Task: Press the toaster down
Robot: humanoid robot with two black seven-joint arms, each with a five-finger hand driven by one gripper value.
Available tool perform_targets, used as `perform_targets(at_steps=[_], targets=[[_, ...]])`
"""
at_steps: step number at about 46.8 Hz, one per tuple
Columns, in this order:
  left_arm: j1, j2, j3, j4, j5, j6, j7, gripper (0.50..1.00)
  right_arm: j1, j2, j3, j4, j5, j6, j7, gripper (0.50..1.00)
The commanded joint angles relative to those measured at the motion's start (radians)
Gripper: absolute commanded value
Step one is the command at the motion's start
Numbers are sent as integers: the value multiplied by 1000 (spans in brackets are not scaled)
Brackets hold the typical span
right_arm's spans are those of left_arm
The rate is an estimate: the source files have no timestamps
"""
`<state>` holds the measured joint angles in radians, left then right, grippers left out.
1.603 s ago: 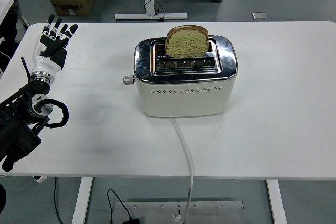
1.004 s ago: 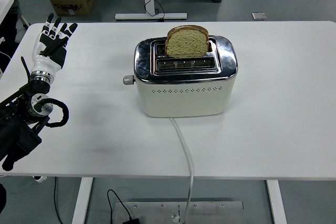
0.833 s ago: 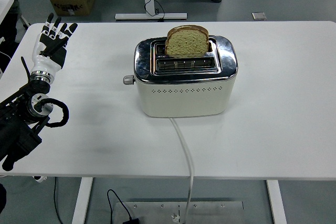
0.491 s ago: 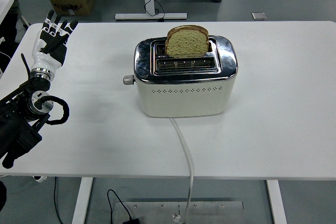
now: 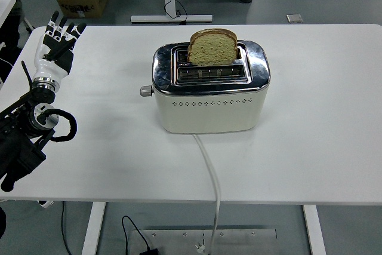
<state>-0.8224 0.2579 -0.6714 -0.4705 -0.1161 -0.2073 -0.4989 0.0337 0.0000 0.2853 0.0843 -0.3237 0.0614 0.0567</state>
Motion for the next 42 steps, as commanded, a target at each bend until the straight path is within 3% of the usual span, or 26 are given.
perform_targets(at_steps=[1, 28, 42], targets=[[-1, 4, 1, 0, -1, 0, 0, 1000, 0, 0, 0, -1, 0, 0, -2, 998], [0, 34, 6, 1, 6, 5, 2, 1000, 0, 0, 0, -1, 0, 0, 0, 998], [6, 69, 9, -11, 196, 0, 3, 1000, 0, 0, 0, 0, 0, 0, -1, 998]])
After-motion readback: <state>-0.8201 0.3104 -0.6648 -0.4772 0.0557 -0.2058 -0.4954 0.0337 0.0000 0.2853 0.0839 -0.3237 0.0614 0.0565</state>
